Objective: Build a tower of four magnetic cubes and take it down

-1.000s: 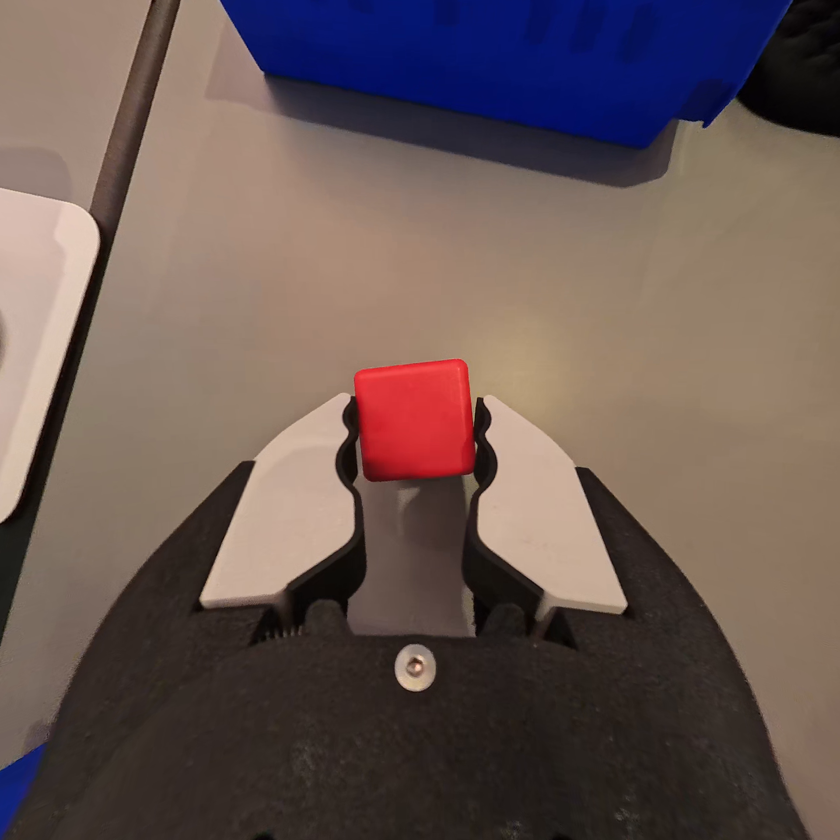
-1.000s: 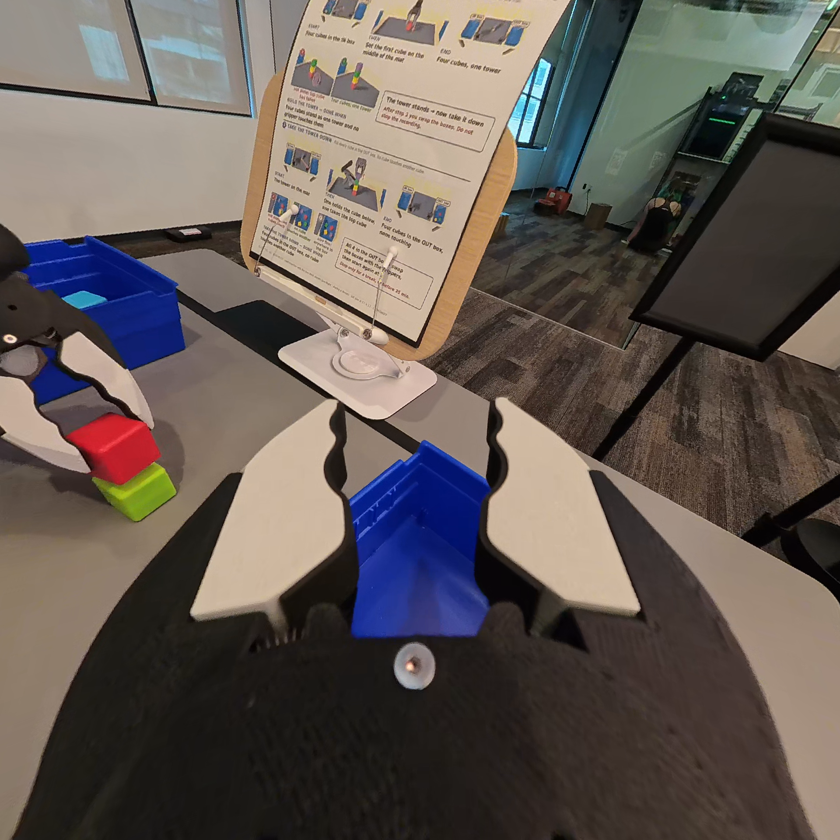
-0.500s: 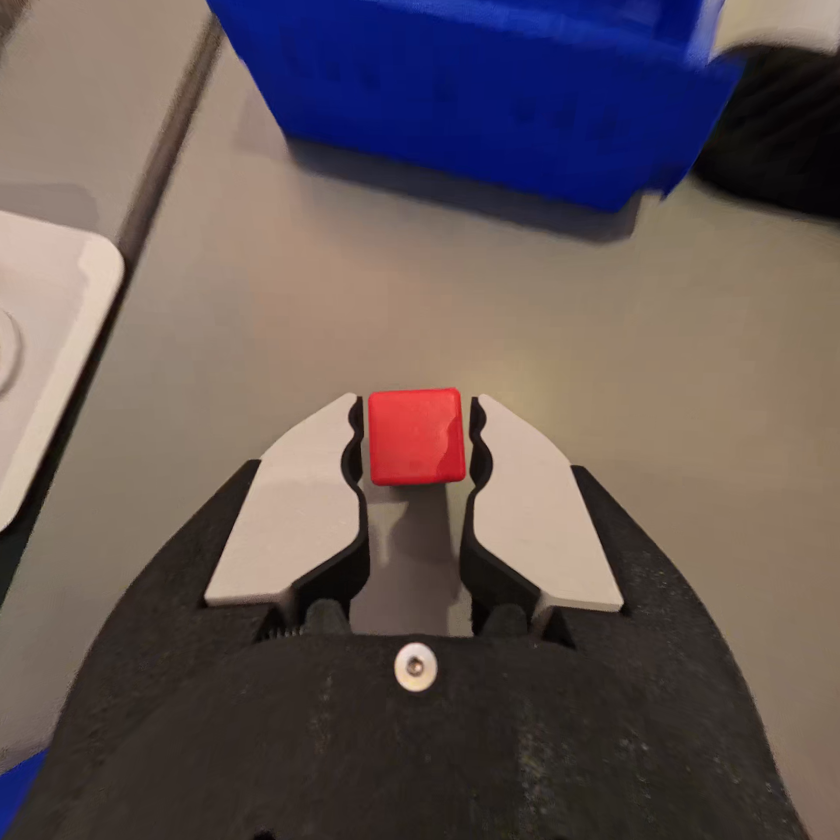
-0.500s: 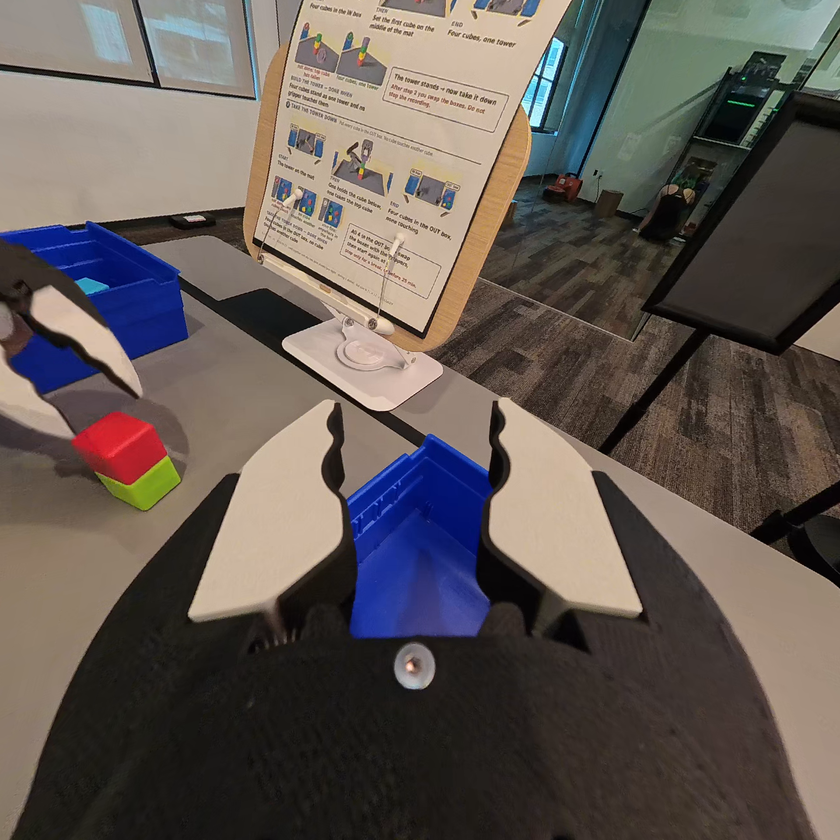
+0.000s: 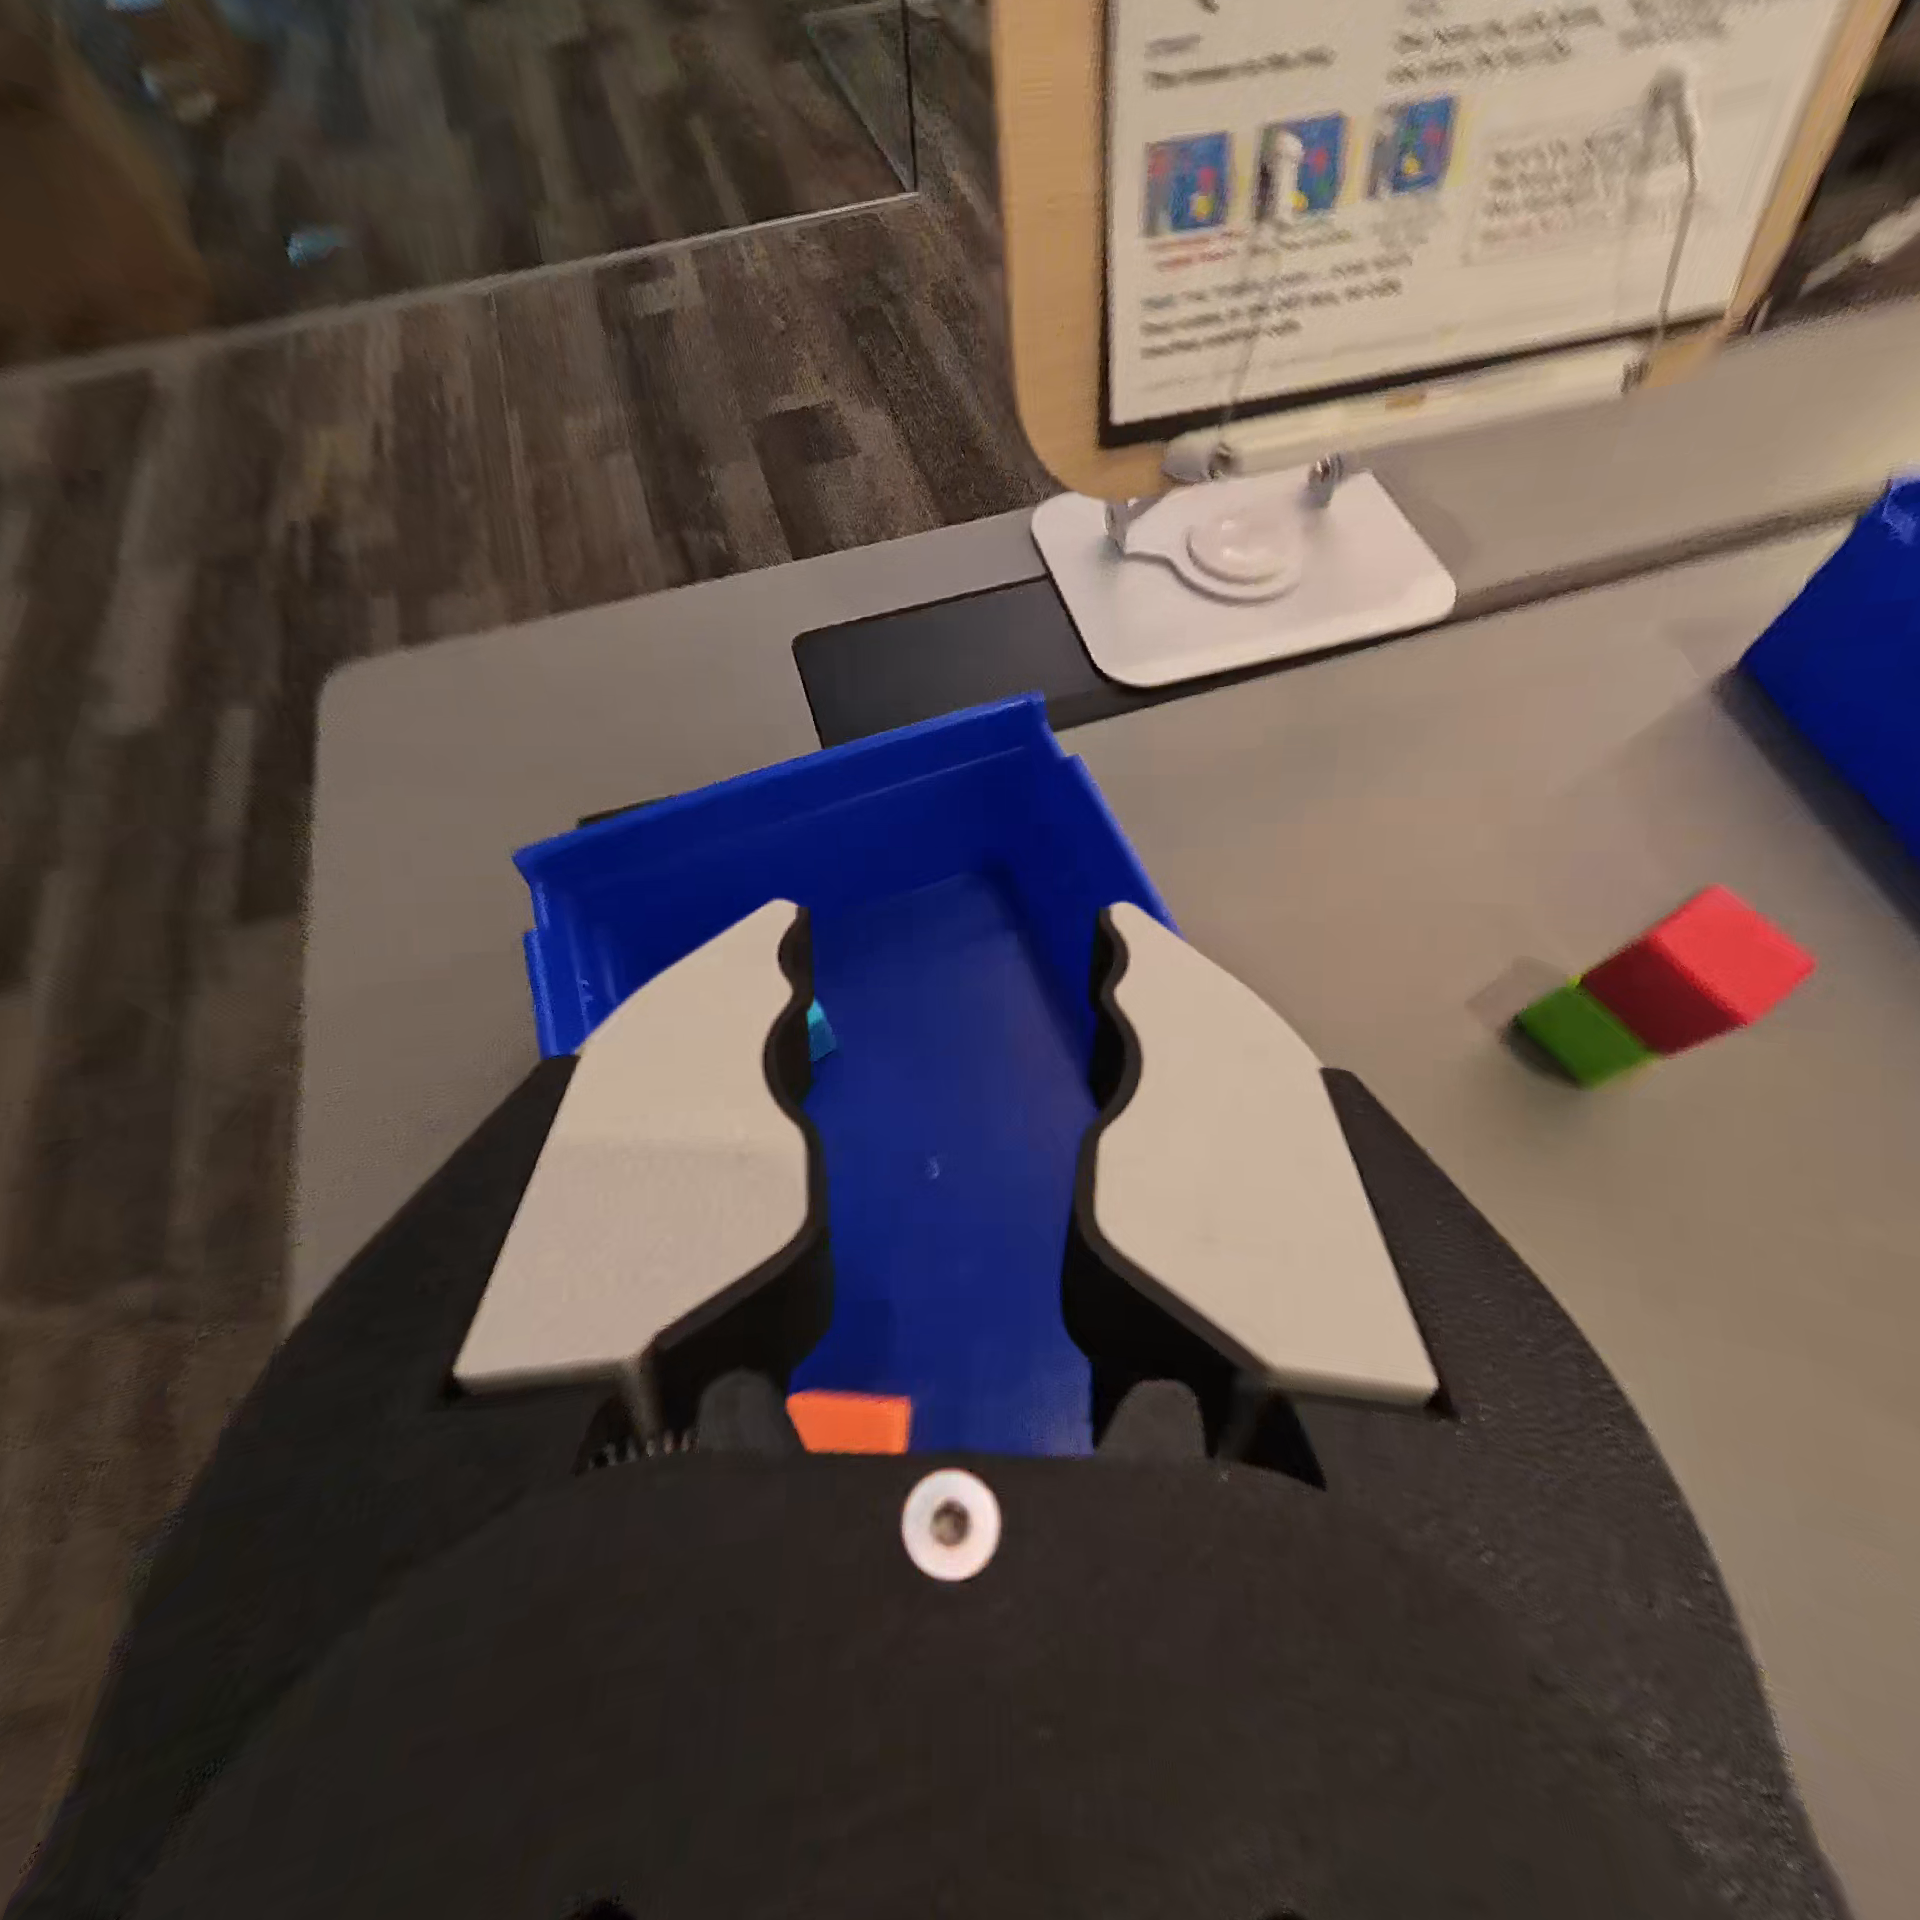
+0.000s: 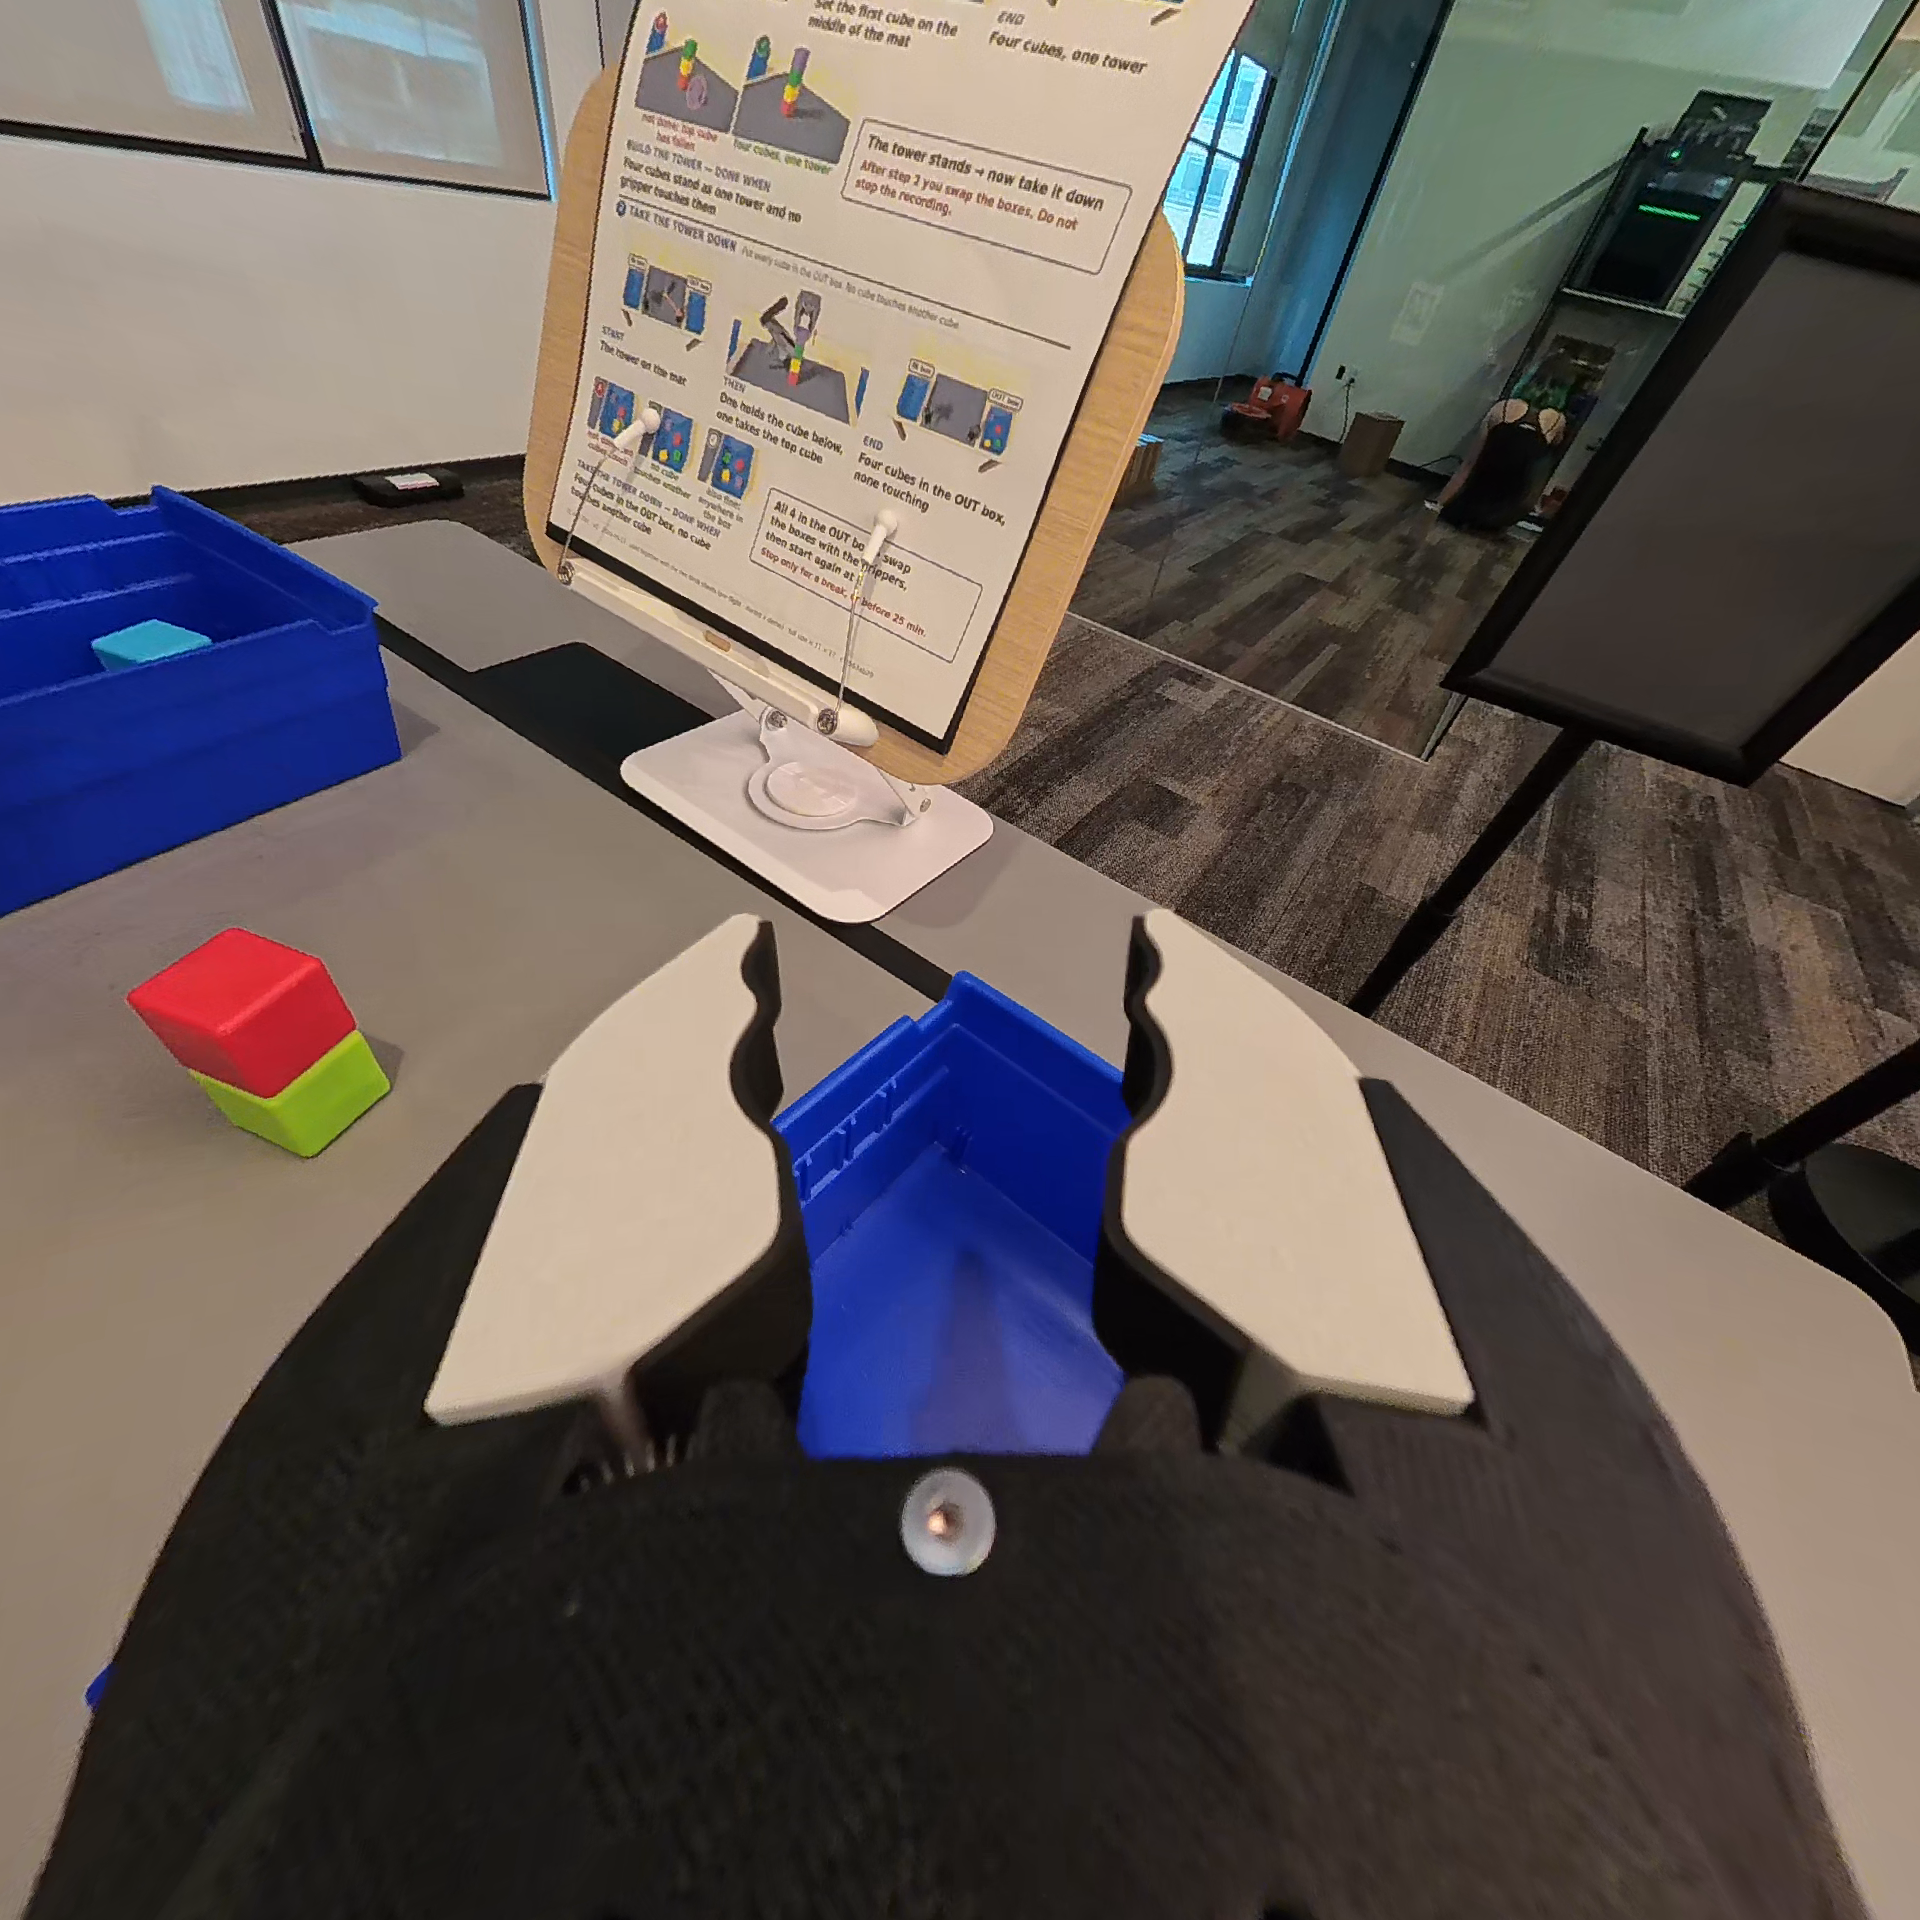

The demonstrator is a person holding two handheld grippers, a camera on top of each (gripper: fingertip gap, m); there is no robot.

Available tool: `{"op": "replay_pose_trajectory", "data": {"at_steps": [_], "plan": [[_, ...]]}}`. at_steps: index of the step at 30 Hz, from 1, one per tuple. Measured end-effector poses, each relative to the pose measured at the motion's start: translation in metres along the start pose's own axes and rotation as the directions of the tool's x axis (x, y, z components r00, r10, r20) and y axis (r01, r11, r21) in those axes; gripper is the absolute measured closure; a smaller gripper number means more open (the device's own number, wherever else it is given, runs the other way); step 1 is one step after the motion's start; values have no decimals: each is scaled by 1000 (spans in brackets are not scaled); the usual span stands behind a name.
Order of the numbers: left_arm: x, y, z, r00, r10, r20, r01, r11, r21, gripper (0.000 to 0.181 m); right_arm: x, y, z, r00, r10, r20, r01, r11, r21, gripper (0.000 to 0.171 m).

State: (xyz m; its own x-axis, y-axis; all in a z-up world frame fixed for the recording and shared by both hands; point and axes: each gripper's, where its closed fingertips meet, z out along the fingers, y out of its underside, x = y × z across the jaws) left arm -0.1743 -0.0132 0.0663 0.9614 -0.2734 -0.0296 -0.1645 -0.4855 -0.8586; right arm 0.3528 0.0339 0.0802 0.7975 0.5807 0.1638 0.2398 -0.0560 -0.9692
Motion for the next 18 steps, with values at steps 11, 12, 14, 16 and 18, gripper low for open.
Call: {"op": "replay_pose_trajectory", "data": {"at_steps": [11, 12, 14, 16, 18], "plan": [[-64, 69, 115, 952, -88, 292, 153, 966, -208, 132, -2, 4, 3, 1000, -15, -1, 15, 1000, -26, 105], [-68, 71, 118, 944, -64, 323, 139, 966, -216, 133, -2, 5, 3, 1000, -15, 0, 15, 999, -29, 104], [-73, 79, 123, 934, -32, 356, 131, 958, -256, 132, -2, 6, 4, 1000, -14, 1, 14, 999, -38, 104], [-75, 91, 131, 934, -30, 356, 149, 938, -313, 131, -3, 7, 5, 1000, -20, 0, 20, 999, -48, 103], [-76, 102, 139, 935, -42, 351, 171, 923, -346, 132, -4, 8, 6, 1000, -29, -2, 29, 998, -55, 103]]}}
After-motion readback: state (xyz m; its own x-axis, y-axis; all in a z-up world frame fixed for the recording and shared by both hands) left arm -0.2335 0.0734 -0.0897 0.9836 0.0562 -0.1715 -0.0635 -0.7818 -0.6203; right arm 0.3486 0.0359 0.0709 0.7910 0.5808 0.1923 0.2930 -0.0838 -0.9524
